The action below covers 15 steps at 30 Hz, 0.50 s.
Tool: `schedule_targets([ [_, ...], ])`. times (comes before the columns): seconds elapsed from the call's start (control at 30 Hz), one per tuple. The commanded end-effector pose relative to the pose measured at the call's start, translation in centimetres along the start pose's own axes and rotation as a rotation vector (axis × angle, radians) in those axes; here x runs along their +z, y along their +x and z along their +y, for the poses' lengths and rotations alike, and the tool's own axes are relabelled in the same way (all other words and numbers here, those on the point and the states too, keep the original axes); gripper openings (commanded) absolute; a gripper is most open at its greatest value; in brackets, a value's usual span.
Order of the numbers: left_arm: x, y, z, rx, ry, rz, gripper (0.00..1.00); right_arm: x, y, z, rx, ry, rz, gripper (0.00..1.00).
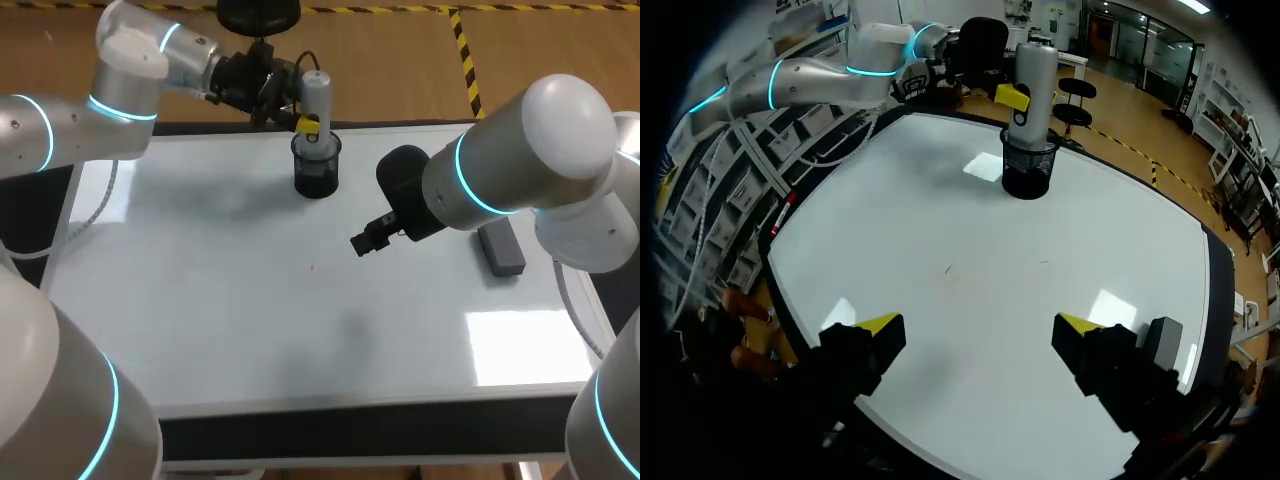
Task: Pick up the inspection probe, press it on each red-marked spot on the whiteboard one by one, put down the probe, pick up the eraser, and wipe off all the red marks.
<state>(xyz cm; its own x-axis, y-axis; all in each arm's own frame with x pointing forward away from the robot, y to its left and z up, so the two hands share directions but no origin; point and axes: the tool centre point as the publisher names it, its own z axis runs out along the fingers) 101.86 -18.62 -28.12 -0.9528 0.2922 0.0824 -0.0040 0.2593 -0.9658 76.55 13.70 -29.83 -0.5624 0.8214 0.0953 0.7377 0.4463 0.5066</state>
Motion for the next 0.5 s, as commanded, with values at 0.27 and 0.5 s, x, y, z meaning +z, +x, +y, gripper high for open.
schedule_targets([
  [0.27, 0.3, 0.3, 1.3, 0.035, 0.013, -0.027, 0.00, -0.1, -0.1, 0.0, -0.001, 0.002, 0.001, 1.00],
  [0.5, 0.2, 0.2, 2.0, 0.035, 0.015, -0.040, 0.00, -0.1, -0.1, 0.0, -0.001, 0.002, 0.001, 1.00],
])
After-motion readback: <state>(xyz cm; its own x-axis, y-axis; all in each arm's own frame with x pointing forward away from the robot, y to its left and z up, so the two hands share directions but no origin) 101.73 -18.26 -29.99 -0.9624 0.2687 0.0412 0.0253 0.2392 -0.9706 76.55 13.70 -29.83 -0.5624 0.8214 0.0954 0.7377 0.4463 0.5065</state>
